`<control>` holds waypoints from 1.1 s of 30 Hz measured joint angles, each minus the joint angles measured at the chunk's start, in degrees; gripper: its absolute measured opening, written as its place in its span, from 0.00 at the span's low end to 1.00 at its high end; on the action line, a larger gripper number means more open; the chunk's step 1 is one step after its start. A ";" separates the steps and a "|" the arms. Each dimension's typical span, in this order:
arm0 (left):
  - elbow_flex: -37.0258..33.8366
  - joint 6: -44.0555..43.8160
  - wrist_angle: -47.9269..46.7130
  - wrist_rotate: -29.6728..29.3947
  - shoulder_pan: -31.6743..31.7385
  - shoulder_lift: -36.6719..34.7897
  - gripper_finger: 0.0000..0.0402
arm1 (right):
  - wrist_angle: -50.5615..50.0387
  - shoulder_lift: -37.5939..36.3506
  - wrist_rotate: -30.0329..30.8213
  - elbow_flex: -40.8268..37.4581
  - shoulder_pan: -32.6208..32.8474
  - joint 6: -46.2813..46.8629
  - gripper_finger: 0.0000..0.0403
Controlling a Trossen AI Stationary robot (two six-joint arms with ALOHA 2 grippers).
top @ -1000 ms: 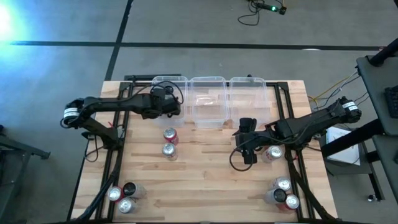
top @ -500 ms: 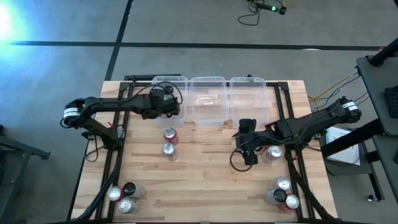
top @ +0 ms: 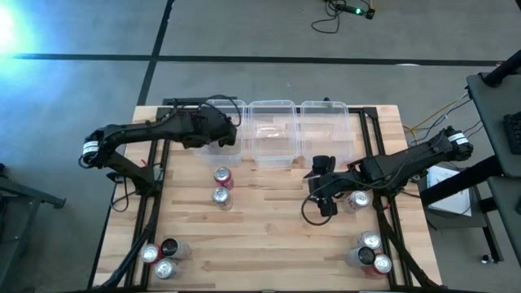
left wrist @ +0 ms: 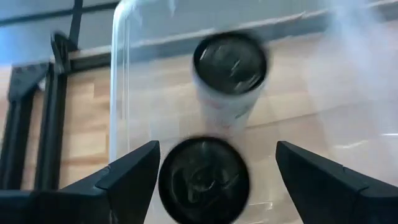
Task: Sort soda cans
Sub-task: Put the left pink-white soda can into the left transparent bin
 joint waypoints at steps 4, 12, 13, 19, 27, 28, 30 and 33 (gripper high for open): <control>8.56 5.37 -5.86 0.81 -1.47 -0.02 0.76 | 0.00 0.00 0.02 0.00 0.00 0.20 0.81; 24.85 16.92 -14.20 6.46 -13.84 -0.13 0.76 | 4.05 0.00 -0.15 0.00 1.57 -0.75 0.78; 25.88 18.20 -14.24 6.52 -16.42 -0.13 0.76 | 5.02 0.00 -0.48 0.00 1.70 -1.09 0.78; 27.92 21.01 -14.57 6.44 -34.05 -0.13 0.76 | 13.35 0.00 -4.70 0.00 1.86 -5.35 0.76; 27.56 -1.63 -20.59 3.86 -53.90 0.55 0.76 | 27.20 3.75 -8.42 0.07 2.09 -8.92 0.85; 27.35 -6.00 -21.97 3.48 -55.78 0.84 0.76 | 28.35 4.69 -8.44 0.07 2.44 -9.30 0.87; 26.50 -16.05 -25.63 3.02 -59.41 0.96 0.76 | 33.35 7.13 -8.51 0.07 3.45 -9.06 0.90; 24.13 -29.92 -29.25 3.63 -63.65 0.85 0.76 | 39.19 10.54 -8.56 0.07 5.38 -8.81 0.92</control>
